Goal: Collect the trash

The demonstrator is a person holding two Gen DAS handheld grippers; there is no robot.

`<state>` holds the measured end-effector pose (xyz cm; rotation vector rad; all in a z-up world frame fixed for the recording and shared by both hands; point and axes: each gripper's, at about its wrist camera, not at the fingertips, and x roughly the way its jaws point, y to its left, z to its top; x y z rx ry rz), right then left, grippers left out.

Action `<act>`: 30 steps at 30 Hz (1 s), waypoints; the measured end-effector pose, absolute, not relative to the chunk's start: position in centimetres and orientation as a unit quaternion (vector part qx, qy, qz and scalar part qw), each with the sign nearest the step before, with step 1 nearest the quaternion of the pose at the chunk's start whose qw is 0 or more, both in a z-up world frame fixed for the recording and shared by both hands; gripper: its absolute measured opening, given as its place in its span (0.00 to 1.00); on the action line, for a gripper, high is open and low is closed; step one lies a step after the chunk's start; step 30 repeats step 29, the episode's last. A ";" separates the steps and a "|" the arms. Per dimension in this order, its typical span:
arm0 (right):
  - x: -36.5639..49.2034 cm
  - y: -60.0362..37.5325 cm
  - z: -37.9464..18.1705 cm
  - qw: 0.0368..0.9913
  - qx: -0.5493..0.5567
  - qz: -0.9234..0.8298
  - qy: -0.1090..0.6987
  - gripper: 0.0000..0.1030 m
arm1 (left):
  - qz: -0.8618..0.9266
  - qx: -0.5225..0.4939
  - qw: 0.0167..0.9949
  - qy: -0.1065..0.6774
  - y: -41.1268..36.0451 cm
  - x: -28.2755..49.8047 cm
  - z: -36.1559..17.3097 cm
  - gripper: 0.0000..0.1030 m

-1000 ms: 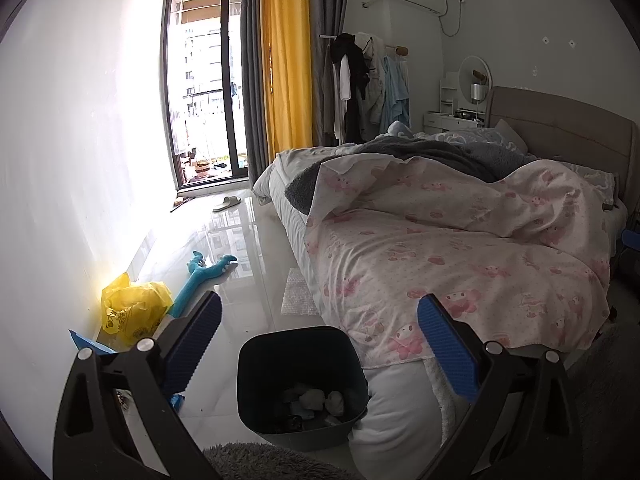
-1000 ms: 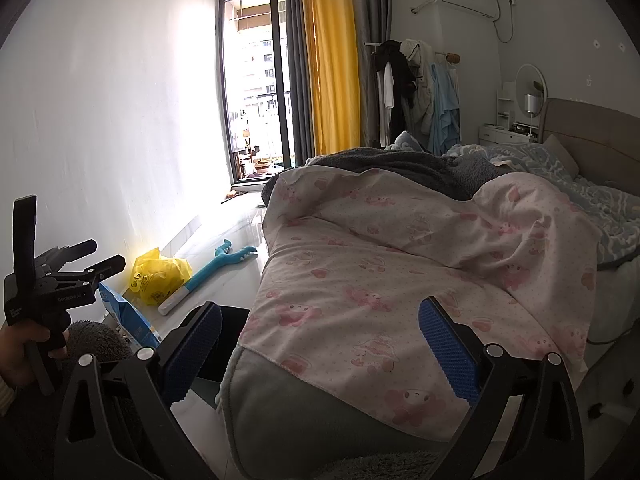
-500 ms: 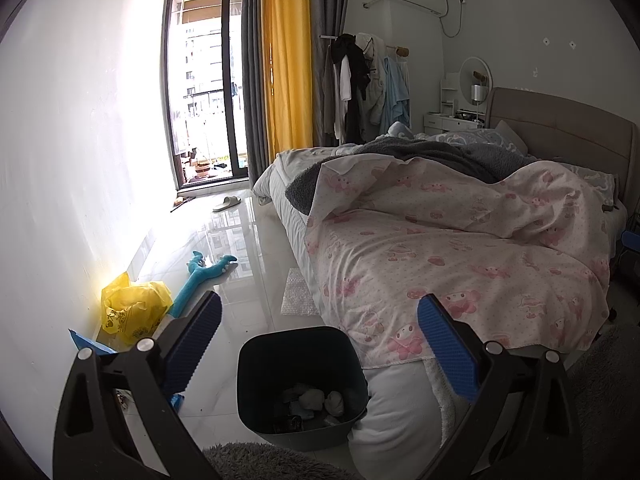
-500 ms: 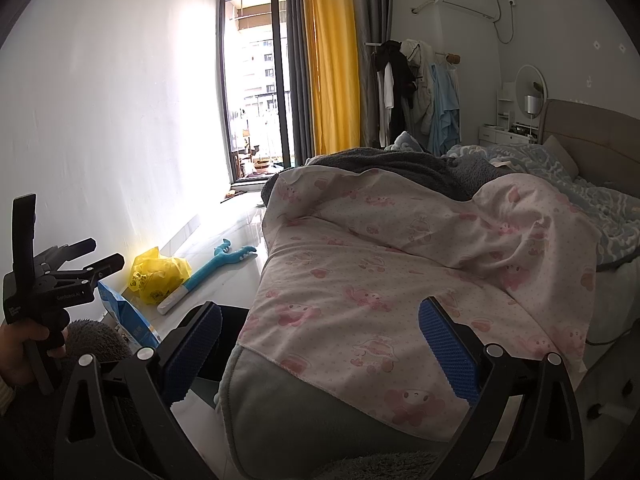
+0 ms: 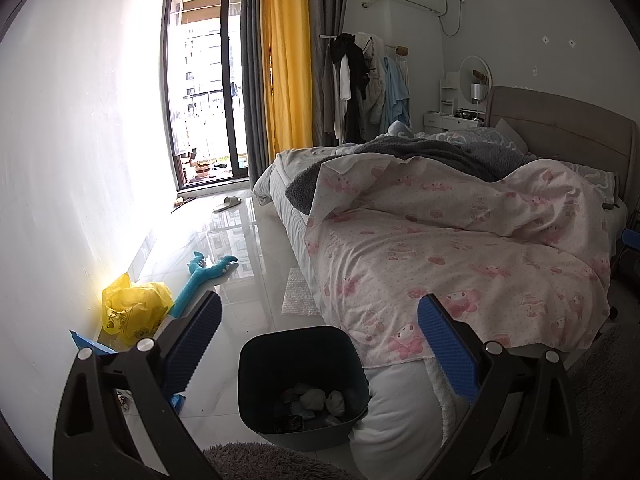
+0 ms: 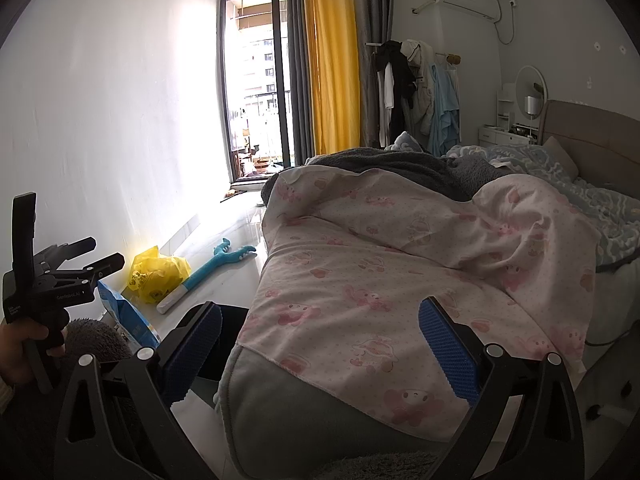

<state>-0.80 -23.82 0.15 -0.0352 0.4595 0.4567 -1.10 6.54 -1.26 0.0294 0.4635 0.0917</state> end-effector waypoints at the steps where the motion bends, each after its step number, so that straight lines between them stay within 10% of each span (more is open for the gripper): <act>1: -0.8 -23.8 0.1 0.948 -0.017 0.224 0.226 0.97 | 0.045 0.015 0.972 0.230 6.5 -1.1 -1.3 0.97; 30: -0.8 -24.0 0.2 0.948 -0.018 0.225 0.226 0.97 | 0.049 0.013 0.971 0.233 6.9 -1.0 -1.3 0.97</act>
